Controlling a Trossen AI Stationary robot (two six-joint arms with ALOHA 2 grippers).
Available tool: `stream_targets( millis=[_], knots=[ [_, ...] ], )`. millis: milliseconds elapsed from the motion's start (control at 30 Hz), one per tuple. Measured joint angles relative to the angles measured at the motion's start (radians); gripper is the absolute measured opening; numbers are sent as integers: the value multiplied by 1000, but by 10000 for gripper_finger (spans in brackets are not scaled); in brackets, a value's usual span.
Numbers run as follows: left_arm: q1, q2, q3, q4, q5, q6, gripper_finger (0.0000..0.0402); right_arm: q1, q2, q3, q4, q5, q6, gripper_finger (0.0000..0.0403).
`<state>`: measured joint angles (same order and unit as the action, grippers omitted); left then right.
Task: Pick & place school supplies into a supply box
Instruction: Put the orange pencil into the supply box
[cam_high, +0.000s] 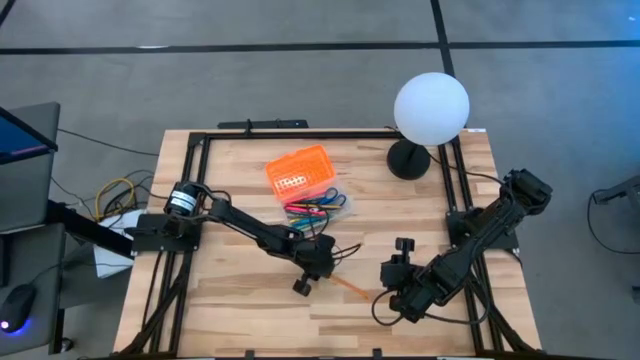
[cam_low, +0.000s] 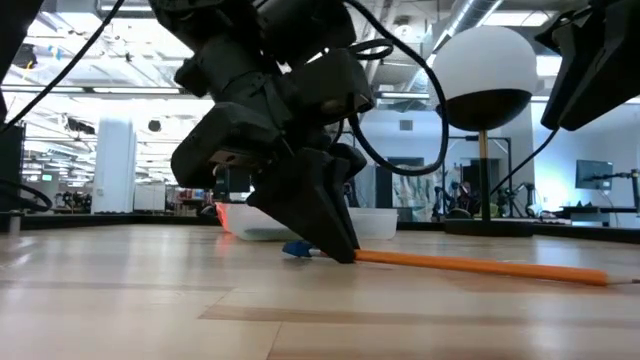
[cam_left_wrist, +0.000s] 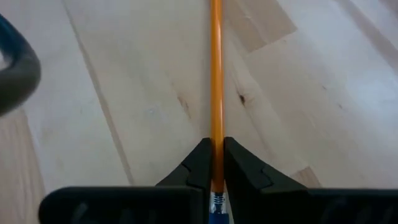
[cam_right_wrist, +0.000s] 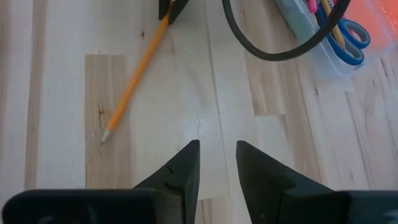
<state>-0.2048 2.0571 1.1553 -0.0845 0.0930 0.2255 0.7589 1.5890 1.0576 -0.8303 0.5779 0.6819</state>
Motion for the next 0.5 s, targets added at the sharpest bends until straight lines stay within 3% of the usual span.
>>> stream_targets(
  millis=[500],
  knots=[
    [-40, -46, 106, -282, -244, -34, 17, 3, 0, 0, -4, -1, 0, 98]
  ],
)
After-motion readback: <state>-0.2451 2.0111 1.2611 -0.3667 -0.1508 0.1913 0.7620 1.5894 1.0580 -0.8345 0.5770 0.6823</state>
